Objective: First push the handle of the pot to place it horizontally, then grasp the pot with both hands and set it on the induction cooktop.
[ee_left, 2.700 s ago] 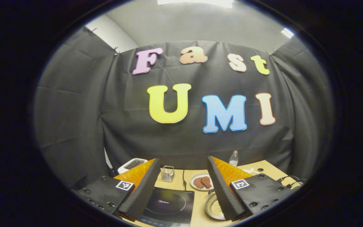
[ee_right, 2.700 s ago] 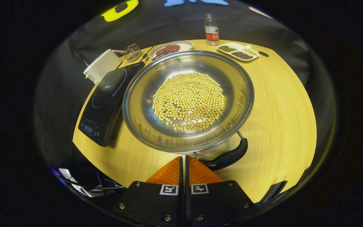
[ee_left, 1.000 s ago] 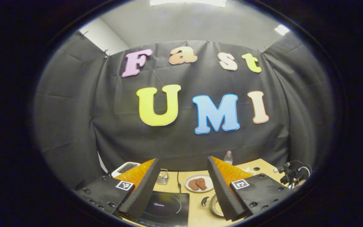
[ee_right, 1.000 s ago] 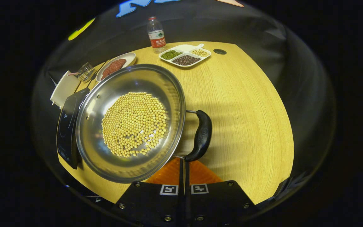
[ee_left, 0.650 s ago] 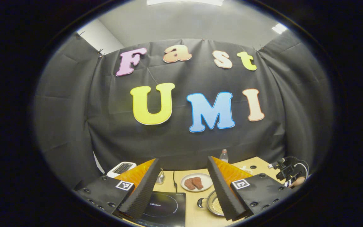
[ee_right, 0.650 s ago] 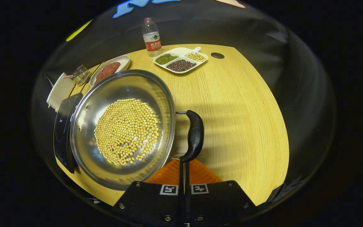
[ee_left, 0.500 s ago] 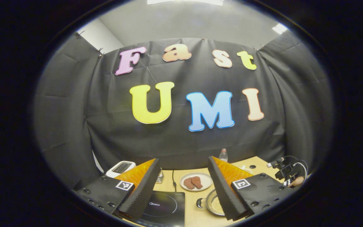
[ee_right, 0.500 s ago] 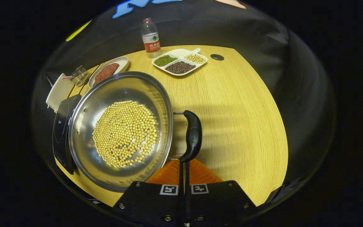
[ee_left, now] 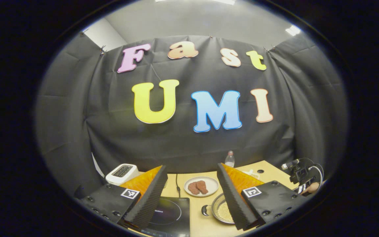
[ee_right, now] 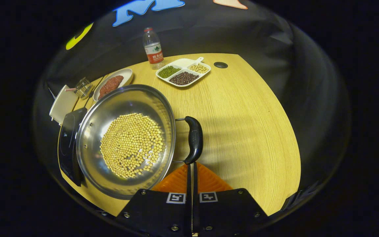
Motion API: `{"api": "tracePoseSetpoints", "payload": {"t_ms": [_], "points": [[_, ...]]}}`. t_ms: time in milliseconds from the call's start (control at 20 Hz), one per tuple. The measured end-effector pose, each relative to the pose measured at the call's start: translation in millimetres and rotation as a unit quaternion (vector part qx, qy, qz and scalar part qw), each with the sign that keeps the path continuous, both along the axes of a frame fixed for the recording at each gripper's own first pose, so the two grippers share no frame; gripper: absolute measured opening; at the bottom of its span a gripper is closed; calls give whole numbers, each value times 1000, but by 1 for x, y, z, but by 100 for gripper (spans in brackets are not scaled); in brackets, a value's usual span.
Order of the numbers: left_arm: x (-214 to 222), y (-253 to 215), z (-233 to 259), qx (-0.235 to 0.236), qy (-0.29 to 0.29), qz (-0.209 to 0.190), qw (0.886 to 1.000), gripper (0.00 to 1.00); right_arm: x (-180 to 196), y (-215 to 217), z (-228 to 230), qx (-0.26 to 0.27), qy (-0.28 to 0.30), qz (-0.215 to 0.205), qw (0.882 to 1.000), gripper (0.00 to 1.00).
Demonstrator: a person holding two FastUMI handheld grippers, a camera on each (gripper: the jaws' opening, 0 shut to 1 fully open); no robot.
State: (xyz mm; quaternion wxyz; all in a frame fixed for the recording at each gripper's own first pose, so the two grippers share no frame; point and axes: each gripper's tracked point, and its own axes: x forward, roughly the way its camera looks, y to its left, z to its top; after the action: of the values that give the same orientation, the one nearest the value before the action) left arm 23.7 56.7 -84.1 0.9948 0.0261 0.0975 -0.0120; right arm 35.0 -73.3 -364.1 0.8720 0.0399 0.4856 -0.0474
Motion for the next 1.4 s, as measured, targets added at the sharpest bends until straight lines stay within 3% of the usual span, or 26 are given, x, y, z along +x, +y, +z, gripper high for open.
{"api": "tracePoseSetpoints", "payload": {"t_ms": [50, 100, 150, 200, 250, 350, 600, 1000, 1400], "points": [[1, -2, -7, -5, 7, -3, 1000, 98, -2, 0, 6, 3, -10, -7, 1000, 17], [4, -5, -13, -11, 14, -7, 1000, 98, -5, -2, 10, 2, -18, -12, 1000, 25], [5, -9, -23, -18, 23, -14, 999, 95, -8, 0, 16, 7, -24, -13, 1000, 43], [8, -15, -31, -26, 32, -22, 999, 100, -8, 2, 20, 8, -35, -14, 999, 49], [10, -19, -40, -32, 41, -27, 998, 98, -8, 1, 26, 4, -46, -14, 999, 77], [14, -25, -61, -34, 63, -37, 997, 98, -8, 1, 35, -3, -69, -10, 998, 89], [23, -44, -138, -41, 147, -64, 986, 98, 4, 2, 48, -5, -108, -10, 994, 89], [46, -53, -240, -20, 235, -82, 968, 98, 22, -4, 34, -13, -106, -12, 994, 89], [65, -39, -336, -19, 313, -50, 948, 99, 52, -7, 7, -26, -99, -8, 995, 89]]}}
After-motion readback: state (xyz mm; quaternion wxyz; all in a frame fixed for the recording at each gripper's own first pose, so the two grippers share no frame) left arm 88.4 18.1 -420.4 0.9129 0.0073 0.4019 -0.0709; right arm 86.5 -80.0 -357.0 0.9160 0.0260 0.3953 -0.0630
